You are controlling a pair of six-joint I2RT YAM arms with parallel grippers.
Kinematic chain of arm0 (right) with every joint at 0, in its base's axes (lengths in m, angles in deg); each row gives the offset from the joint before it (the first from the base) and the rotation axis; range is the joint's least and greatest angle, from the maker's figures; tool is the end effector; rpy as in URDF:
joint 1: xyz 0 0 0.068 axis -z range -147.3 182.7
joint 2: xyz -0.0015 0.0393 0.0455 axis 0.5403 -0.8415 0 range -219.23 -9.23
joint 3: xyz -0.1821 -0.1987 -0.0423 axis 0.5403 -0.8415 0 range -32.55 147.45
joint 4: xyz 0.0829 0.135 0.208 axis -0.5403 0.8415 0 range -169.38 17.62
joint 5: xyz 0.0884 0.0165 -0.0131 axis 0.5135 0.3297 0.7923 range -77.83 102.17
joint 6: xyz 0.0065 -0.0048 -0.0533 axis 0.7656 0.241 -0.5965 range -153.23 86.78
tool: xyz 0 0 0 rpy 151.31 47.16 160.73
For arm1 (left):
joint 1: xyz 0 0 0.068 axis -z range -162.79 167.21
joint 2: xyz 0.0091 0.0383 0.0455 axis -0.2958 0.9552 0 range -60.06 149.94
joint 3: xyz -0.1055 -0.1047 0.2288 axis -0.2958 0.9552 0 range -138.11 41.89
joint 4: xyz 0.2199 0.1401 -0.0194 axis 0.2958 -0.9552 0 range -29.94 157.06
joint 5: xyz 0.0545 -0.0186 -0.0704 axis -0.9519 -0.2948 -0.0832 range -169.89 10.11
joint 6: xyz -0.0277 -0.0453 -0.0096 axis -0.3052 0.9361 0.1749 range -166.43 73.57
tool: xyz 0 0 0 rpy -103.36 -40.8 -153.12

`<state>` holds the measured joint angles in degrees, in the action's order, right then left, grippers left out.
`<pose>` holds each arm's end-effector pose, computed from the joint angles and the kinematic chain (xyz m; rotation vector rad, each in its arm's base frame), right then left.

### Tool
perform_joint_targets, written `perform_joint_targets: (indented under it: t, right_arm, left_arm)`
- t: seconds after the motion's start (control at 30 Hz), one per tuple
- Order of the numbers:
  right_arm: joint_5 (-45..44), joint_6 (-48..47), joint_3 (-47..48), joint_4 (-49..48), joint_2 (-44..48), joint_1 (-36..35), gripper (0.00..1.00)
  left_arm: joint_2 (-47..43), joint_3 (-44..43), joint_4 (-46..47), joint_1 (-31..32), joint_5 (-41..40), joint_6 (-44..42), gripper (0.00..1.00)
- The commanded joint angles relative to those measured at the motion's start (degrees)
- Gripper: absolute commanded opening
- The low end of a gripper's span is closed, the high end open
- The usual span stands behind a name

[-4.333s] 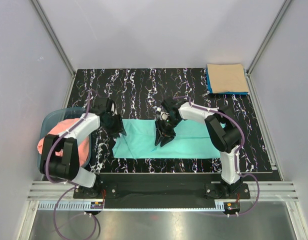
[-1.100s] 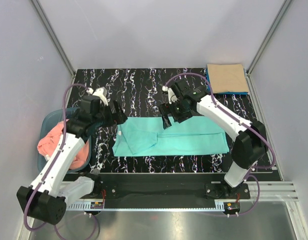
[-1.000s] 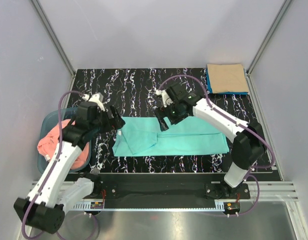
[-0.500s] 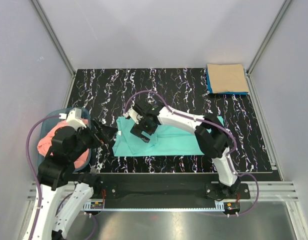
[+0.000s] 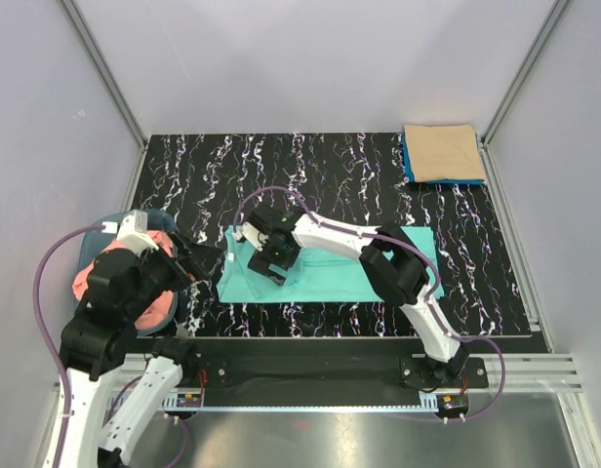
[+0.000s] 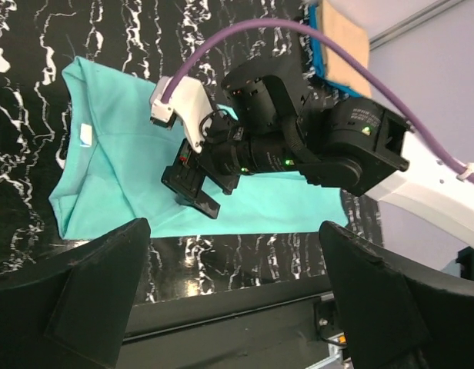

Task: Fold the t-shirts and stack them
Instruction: Fold the tshirt

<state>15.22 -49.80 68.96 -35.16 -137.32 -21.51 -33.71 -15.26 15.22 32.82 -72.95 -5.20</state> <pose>0.2703 0.3782 0.1618 -1.6511 2.3019 0.2258 0.0617 -0.0217 0.3684 -0.3645 1.9819 -0.7655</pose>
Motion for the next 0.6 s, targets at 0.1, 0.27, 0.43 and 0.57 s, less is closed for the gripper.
perform_joint_targets:
  t: [0.1,0.27,0.43,0.57]
  right_arm:
    - [-7.01,5.23,8.6,0.24,-9.62,0.77,1.0]
    - [-7.8,17.35,24.49,7.16,-19.11,6.04,1.0]
    - [-5.7,34.89,42.33,12.99,-27.81,13.24,1.0]
    - [-5.51,53.36,42.81,13.6,-28.36,17.82,1.0]
  left_arm:
    - [5.46,-3.94,-1.25,-0.06,-0.52,-6.42,0.99]
    - [6.52,-5.78,-1.78,-0.06,-3.68,-9.59,0.99]
    - [7.22,-5.09,-1.87,0.2,-4.39,-10.21,0.99]
    - [7.93,-4.73,-1.17,0.73,-4.83,-10.29,0.99]
